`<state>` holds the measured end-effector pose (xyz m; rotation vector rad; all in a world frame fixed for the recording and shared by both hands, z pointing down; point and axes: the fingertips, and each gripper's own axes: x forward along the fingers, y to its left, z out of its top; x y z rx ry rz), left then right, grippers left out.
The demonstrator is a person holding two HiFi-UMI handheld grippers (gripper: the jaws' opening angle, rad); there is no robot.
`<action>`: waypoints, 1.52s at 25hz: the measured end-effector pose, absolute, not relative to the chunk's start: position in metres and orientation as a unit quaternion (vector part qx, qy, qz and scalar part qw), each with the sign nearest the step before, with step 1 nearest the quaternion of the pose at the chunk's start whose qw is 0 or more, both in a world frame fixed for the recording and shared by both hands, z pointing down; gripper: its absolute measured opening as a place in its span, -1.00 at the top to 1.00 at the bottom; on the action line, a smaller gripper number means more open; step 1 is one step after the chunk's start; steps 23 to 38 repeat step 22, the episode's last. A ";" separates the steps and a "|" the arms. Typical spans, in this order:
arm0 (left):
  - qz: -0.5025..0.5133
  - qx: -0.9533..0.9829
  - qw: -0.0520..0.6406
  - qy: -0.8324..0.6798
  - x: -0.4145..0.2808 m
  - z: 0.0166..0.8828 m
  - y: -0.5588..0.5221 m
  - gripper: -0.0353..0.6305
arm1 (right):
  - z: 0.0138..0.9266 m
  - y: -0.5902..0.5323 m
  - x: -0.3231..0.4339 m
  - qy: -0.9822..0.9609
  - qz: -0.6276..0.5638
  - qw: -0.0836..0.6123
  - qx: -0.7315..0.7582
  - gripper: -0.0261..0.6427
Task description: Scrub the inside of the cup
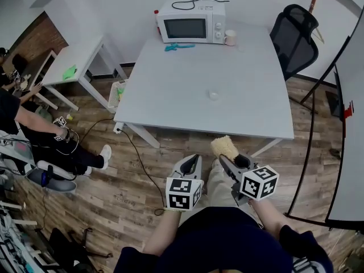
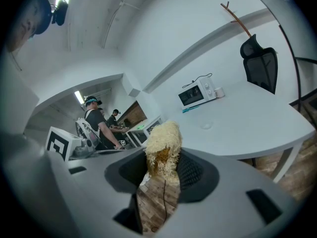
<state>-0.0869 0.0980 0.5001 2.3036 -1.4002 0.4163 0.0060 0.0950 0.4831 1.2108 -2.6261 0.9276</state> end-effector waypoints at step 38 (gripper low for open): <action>0.147 0.826 0.208 -0.503 -0.087 0.498 0.104 0.83 | 0.480 0.099 0.007 -0.860 0.315 0.042 0.400 0.41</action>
